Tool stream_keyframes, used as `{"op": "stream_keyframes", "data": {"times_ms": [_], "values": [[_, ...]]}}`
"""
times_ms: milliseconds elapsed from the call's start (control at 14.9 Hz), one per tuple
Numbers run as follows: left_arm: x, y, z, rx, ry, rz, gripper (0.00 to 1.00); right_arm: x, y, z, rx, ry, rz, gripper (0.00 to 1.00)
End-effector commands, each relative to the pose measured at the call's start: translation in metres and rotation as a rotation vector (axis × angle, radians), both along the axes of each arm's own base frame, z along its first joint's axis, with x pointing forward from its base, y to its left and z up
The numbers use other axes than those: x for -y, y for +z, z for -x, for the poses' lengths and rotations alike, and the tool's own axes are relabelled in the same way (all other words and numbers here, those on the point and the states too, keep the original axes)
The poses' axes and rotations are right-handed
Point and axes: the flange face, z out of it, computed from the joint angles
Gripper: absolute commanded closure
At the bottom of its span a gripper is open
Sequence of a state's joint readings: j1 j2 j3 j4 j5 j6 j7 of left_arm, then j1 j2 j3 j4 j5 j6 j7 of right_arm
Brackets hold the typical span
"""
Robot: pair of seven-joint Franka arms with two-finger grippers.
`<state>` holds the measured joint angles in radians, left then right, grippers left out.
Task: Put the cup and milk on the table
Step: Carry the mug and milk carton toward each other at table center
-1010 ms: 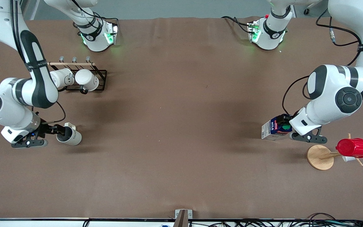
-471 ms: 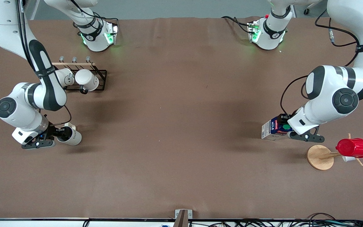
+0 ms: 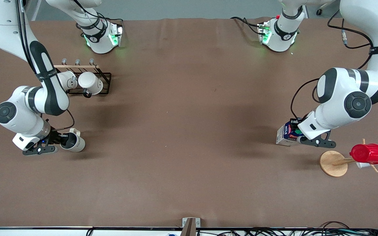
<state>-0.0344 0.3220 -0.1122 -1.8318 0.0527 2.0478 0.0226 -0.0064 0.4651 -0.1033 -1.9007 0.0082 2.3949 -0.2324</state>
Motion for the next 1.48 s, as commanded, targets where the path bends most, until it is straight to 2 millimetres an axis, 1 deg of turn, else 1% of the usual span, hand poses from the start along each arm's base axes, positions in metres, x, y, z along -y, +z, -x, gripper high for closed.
{"op": "stream_keyframes", "data": {"times_ms": [0, 67, 135, 269, 337, 471, 606, 673, 808, 942, 1010, 1077, 1279, 1413], "values": [[0.003, 0.020, -0.002, 0.002, 0.013, -0.007, 0.70, -0.058, 0.064, -0.029, -0.023, -0.097, -0.043, 1.00], [0.007, 0.028, -0.003, -0.001, 0.010, -0.008, 0.70, -0.093, 0.081, -0.038, -0.019, -0.122, -0.048, 1.00], [0.014, 0.037, -0.005, 0.004, 0.004, -0.004, 0.70, -0.120, 0.093, -0.043, -0.004, -0.150, -0.058, 1.00], [0.030, 0.049, -0.007, 0.019, 0.009, 0.004, 0.70, -0.190, 0.086, -0.045, -0.002, -0.184, -0.069, 1.00], [0.040, 0.056, -0.008, 0.031, 0.021, 0.009, 0.70, -0.229, 0.084, -0.044, 0.003, -0.201, -0.074, 1.00], [0.059, 0.064, -0.007, 0.046, 0.032, 0.019, 0.70, -0.312, 0.070, -0.038, 0.007, -0.213, -0.075, 1.00], [0.075, 0.071, -0.008, 0.059, 0.039, 0.030, 0.70, -0.377, 0.051, -0.029, 0.013, -0.245, -0.082, 1.00], [0.085, 0.075, -0.006, 0.064, 0.045, 0.036, 0.70, -0.403, 0.042, -0.025, 0.014, -0.254, -0.085, 1.00], [0.105, 0.078, -0.004, 0.072, 0.081, 0.045, 0.70, -0.444, 0.034, -0.014, 0.021, -0.258, -0.095, 1.00], [0.126, 0.077, -0.003, 0.073, 0.095, 0.049, 0.70, -0.482, 0.025, -0.001, 0.032, -0.261, -0.110, 1.00], [0.138, 0.075, 0.000, 0.069, 0.102, 0.049, 0.70, -0.499, 0.017, 0.006, 0.043, -0.256, -0.121, 1.00], [0.151, 0.073, 0.002, 0.068, 0.123, 0.050, 0.70, -0.511, 0.014, 0.013, 0.053, -0.240, -0.129, 1.00], [0.199, 0.062, 0.006, 0.058, 0.195, 0.055, 0.70, -0.529, 0.004, 0.027, 0.055, -0.212, -0.117, 0.99], [0.226, 0.052, 0.007, 0.048, 0.232, 0.058, 0.70, -0.534, -0.002, 0.031, 0.069, -0.207, -0.105, 0.98]]}}
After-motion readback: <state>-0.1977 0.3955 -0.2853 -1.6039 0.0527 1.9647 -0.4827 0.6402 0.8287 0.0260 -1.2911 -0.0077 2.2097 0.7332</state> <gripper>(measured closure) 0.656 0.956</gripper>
